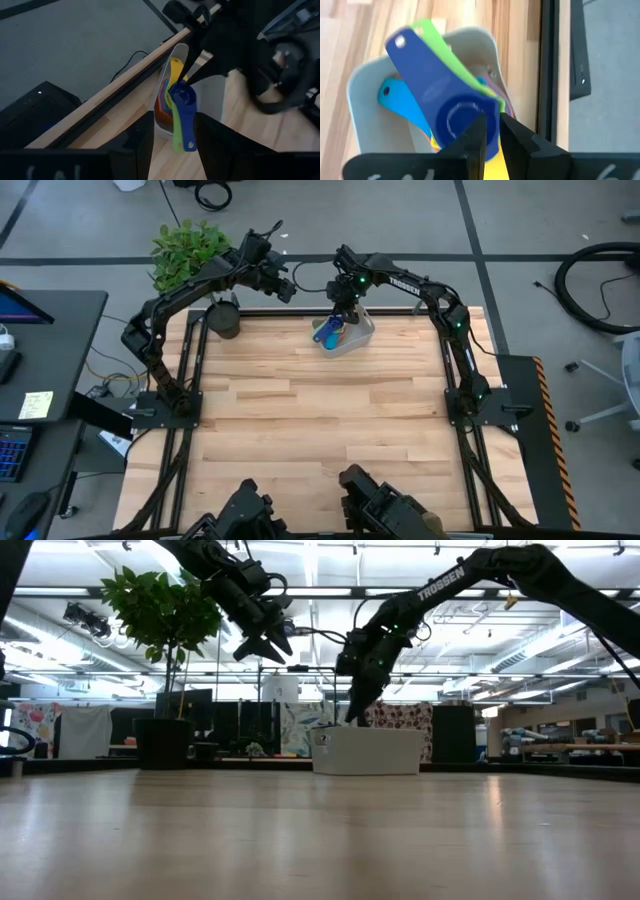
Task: Nest measuring cups in basket
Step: Adjust the stacked measuring cups in the gray bin
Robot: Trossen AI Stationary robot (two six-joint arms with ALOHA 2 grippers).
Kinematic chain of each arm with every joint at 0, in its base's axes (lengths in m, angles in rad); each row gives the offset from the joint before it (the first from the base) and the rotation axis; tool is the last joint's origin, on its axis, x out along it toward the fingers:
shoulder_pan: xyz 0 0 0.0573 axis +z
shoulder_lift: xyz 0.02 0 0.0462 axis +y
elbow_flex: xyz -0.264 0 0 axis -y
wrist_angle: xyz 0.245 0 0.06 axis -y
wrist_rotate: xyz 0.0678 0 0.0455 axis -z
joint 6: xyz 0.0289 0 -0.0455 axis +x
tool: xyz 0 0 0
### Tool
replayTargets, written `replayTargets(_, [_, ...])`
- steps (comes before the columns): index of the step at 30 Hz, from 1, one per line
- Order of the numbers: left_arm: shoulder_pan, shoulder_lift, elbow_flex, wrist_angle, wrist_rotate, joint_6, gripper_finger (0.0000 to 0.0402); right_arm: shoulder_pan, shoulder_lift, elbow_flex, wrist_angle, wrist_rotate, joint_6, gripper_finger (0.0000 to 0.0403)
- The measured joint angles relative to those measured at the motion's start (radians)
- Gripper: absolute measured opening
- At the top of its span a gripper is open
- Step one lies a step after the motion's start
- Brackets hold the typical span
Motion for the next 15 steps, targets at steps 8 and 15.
replayTargets(8, [0.0, 0.003, 0.0, -0.008, -0.148, 0.081, 0.0141, 0.041, 0.0, 0.059, -0.028, 0.078, 0.003, 0.0059])
replayTargets(15, [0.001, 0.097, 0.0, -0.017, -0.087, 0.083, 0.0141, 0.046, -0.001, 0.151, -0.212, 0.103, 0.152, 0.0048])
